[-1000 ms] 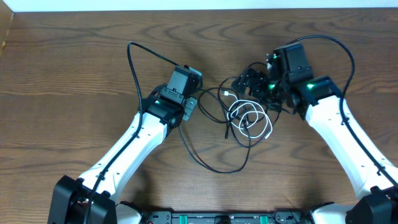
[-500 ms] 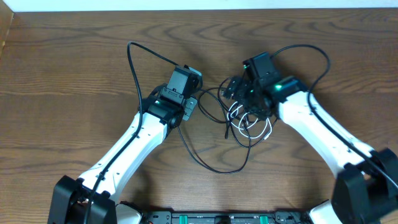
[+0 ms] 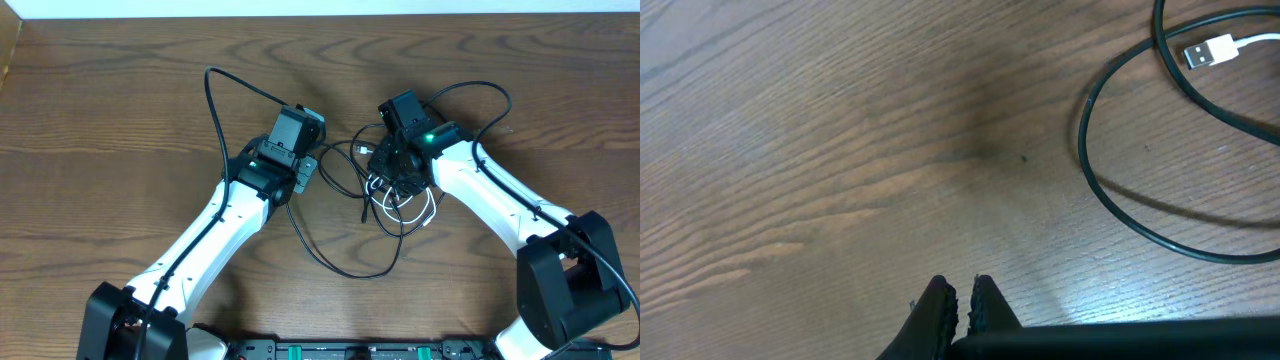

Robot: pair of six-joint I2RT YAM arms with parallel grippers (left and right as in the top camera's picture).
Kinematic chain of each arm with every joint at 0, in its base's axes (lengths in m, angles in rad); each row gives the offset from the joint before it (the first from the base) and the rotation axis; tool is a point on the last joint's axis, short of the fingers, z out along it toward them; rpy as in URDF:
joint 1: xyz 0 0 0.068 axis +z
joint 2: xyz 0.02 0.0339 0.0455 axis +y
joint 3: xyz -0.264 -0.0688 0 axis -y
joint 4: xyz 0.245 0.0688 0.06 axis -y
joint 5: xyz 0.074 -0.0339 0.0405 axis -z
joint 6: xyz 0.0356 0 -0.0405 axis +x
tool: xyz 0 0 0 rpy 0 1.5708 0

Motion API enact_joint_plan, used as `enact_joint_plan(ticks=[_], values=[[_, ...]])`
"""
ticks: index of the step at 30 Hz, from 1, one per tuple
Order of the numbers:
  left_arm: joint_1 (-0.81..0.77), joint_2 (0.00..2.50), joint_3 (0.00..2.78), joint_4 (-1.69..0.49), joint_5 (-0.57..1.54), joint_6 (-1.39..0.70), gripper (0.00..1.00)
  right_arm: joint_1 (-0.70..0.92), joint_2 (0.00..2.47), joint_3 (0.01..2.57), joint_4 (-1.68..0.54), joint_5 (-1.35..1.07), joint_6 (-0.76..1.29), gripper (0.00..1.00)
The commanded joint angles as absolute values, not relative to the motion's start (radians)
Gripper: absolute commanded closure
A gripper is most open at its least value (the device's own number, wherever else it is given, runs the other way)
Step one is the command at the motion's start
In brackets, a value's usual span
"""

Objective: Untangle cables
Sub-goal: 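Grasp the white cable loops with the right gripper near center, then lift the white cable with the right gripper and pull it up-right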

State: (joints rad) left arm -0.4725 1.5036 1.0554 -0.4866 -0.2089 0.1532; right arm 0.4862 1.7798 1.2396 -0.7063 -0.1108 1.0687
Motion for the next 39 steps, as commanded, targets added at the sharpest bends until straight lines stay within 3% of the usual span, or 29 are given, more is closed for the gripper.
enact_joint_plan(ticks=[1, 11, 14, 17, 27, 39], values=[[-0.469, 1.508, 1.057, -0.484, -0.218, 0.136, 0.92, 0.509, 1.803, 1.247, -0.71, -0.072, 1.076, 0.59], [-0.469, 1.508, 1.057, -0.484, -0.218, 0.136, 0.92, 0.537, 1.819, 1.247, -0.706, 0.006, 1.077, 0.75], [-0.469, 1.508, 1.057, -0.485, -0.218, 0.136, 0.92, 0.541, 1.819, 1.247, -0.714, 0.044, 1.076, 0.83], [-0.469, 1.508, 1.057, -0.484, -0.218, 0.136, 0.92, 0.542, 1.82, 1.247, -0.715, 0.058, 1.076, 0.99], [-0.469, 1.508, 1.057, -0.485, -0.218, 0.136, 0.92, 0.5, 1.751, 1.272, -0.699, -0.099, 0.993, 0.99], [-0.469, 1.508, 1.057, -0.485, -0.218, 0.136, 0.92, 0.353, 1.354, 1.348, -0.61, -0.356, 0.948, 0.99]])
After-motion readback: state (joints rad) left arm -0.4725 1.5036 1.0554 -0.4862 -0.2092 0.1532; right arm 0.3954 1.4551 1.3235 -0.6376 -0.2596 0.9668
